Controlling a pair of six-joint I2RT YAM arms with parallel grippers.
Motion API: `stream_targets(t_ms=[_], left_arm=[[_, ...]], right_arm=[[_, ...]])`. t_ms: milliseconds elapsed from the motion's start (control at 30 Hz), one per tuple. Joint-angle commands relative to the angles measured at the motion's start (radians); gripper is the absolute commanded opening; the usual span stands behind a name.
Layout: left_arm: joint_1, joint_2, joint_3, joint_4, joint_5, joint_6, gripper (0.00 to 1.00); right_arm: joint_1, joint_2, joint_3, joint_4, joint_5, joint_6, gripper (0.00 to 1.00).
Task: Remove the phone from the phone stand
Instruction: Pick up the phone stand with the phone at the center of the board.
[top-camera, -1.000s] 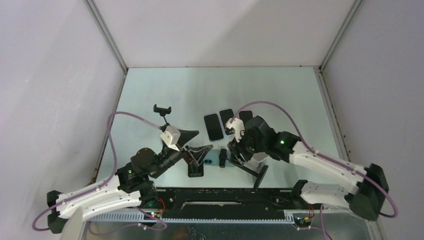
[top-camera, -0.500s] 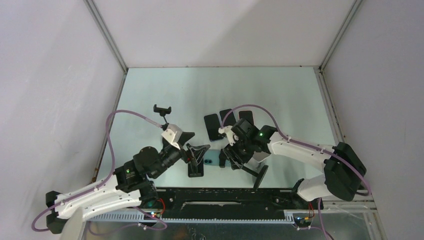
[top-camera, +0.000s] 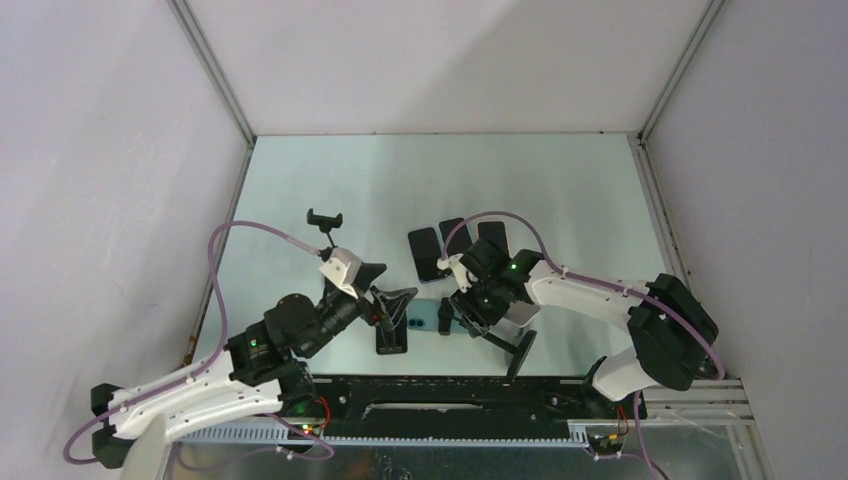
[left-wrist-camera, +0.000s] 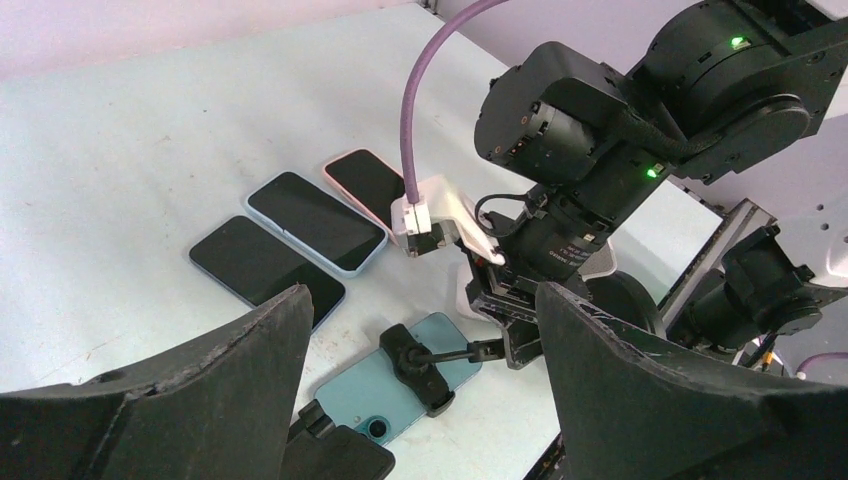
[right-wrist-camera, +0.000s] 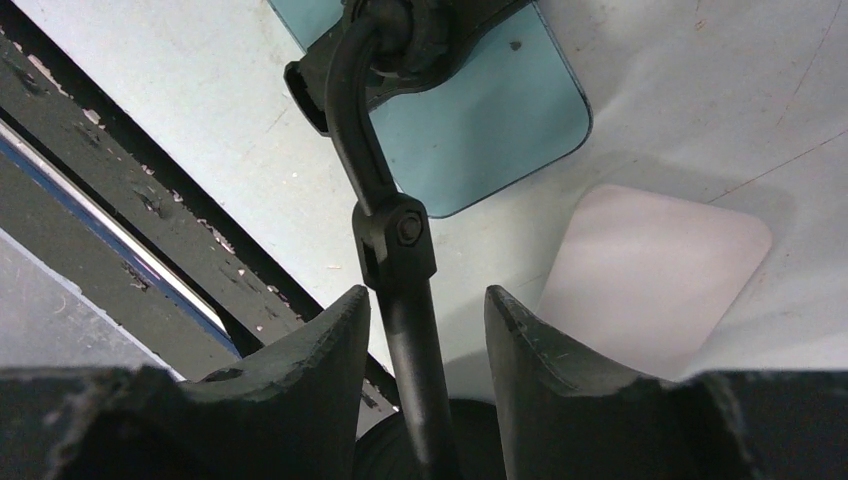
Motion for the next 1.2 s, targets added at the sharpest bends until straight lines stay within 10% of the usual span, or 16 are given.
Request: stream_targets(t_ms=[0, 400, 533, 1167], left_arm=[[0.006, -0.01, 0.021, 0.007, -0.023, -0.016, 0.89], [0.008, -0.004, 0.027, 0.011, -0.026, -0.018, 0.89], [0.008, -0.007, 0.031, 0.001, -0.031, -0.018, 0.89], [0.008, -0.052, 0.181, 0.036, 0.009, 0.067, 0.93]], right_arm=[[-0.004, -0.018, -0.024, 0.044, 0.002, -0.001, 0.45], [0.047, -0.011, -0.051, 0.126, 0.068, 0.017, 0.38], [0.057, -0.009, -0.049, 0.151, 0.067, 0.025, 0.0], [0.087, -0.669, -0.129, 0.168, 0.188, 0.29, 0.0]])
